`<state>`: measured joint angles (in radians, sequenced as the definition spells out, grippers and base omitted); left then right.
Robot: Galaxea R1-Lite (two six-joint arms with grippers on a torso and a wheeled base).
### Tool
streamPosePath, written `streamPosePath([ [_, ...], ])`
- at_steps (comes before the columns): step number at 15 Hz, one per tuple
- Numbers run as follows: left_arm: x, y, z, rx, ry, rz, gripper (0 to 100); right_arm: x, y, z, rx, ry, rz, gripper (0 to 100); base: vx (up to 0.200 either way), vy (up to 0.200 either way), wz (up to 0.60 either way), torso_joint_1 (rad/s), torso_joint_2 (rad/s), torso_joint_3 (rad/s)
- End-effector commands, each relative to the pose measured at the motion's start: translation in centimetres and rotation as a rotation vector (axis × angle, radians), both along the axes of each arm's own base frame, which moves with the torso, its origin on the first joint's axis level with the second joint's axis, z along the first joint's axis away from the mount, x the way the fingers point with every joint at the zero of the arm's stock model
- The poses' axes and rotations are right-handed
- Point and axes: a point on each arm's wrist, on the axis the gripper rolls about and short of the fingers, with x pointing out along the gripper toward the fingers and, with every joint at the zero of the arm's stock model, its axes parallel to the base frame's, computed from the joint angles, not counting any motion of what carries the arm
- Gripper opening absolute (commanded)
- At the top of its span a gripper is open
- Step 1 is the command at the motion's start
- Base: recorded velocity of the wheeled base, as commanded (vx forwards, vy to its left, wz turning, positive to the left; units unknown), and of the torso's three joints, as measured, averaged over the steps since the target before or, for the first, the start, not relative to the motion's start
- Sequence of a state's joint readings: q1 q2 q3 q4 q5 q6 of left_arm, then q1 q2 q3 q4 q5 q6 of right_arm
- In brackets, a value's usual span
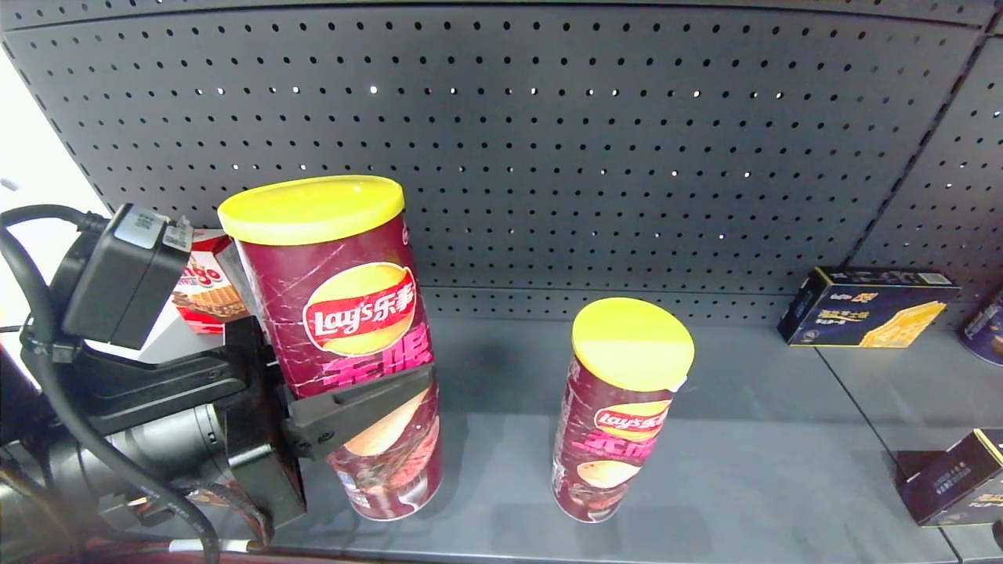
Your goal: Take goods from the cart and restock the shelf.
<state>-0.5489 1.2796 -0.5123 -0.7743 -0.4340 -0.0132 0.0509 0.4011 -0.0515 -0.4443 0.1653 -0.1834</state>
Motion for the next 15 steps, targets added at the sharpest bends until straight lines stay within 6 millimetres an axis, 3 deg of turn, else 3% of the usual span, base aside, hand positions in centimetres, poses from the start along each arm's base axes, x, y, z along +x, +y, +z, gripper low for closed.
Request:
streamPosePath([
  [1, 0.0, 0.0, 0.0, -0.001, 0.0, 0.0, 0, -5.5, -0.1, -1.5, 0.011, -0.094, -0.052, 100, 0.0, 0.0, 0.0, 0.0, 0.0, 0.0],
  [3, 0.0, 0.0, 0.1, -0.002, -0.005, 0.001, 0, -5.7, -0.2, -1.0, 0.034, -0.116, -0.081, 100, 0.0, 0.0, 0.0, 0.0, 0.0, 0.0],
  [8, -0.3, 0.2, 0.4, -0.009, -0.021, 0.004, 0, -3.9, -0.8, -5.0, 0.069, -0.023, -0.359, 100, 0.0, 0.0, 0.0, 0.0, 0.0, 0.0],
  [10, -0.5, 0.3, 0.6, -0.013, -0.029, 0.004, 0, -3.9, -0.8, -5.5, 0.067, 0.02, -0.351, 100, 0.0, 0.0, 0.0, 0.0, 0.0, 0.0],
  [13, -0.6, 0.3, 0.6, -0.006, -0.038, -0.003, 0, -3.8, -0.3, -5.5, 0.075, 0.032, -0.164, 100, 0.0, 0.0, 0.0, 0.0, 0.0, 0.0],
  [15, -0.6, 0.2, 0.6, 0.003, -0.048, -0.007, 0, -3.8, -0.4, -5.5, 0.094, 0.037, -0.173, 100, 0.0, 0.0, 0.0, 0.0, 0.0, 0.0],
])
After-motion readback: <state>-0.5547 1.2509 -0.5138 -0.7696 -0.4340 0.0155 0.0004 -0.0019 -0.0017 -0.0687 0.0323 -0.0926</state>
